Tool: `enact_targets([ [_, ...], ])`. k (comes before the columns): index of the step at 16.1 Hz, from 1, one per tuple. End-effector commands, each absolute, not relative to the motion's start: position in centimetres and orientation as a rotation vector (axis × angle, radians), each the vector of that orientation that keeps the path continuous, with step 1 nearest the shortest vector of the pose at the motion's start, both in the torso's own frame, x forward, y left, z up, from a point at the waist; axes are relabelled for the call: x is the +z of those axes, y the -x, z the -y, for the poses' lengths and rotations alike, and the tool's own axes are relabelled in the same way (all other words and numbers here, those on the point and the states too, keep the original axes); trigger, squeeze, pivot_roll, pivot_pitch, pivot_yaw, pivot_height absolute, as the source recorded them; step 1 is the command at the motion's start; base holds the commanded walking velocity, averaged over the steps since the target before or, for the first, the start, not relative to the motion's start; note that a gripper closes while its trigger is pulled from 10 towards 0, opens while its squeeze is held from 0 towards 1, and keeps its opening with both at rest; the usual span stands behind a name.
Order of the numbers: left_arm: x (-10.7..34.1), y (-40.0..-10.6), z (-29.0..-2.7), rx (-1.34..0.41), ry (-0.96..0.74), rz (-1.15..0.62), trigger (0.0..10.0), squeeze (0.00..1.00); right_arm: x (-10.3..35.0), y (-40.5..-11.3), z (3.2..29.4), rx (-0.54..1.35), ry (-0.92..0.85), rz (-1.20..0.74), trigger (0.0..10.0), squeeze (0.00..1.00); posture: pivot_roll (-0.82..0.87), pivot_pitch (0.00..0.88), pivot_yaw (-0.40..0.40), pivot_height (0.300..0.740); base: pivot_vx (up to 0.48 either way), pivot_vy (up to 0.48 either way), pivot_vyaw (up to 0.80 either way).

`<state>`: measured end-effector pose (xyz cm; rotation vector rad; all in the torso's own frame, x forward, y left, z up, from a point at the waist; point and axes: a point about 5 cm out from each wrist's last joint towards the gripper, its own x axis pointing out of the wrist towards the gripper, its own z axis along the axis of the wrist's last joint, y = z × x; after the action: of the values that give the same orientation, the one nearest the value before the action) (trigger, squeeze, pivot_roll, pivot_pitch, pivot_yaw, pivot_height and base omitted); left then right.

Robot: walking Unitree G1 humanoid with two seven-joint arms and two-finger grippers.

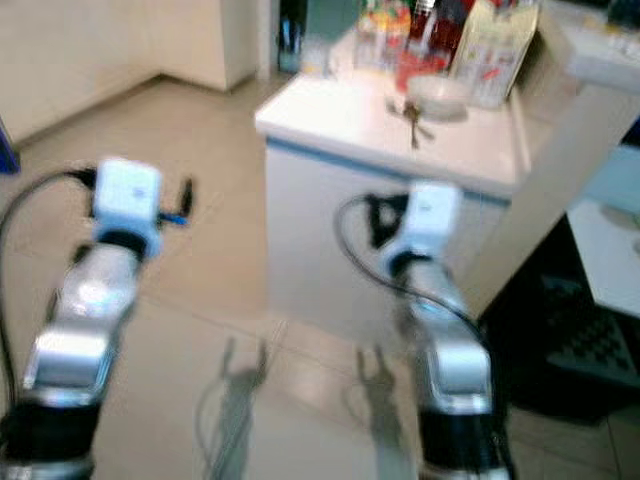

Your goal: Setting the table

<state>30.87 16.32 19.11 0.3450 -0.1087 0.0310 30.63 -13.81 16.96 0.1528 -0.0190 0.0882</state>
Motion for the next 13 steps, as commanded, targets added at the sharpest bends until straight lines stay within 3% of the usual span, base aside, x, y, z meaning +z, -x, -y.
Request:
enact_targets([
  [1, 19.45, -31.01, -15.18, -0.009, -0.333, 0.125, 10.0, 0.00, 17.01, -30.63, 15.08, 0.042, -0.141, 0.021, 10.0, 0.00, -0.01, 0.000, -0.068, 0.740, 0.330, 0.000, 0.00],
  [13, 19.70, -31.33, -15.17, -0.013, -0.333, 0.131, 10.0, 0.00, 17.31, -30.85, 15.09, 0.037, -0.141, 0.031, 10.0, 0.00, 0.00, 0.000, -0.059, 0.740, 0.327, 0.000, 0.00],
])
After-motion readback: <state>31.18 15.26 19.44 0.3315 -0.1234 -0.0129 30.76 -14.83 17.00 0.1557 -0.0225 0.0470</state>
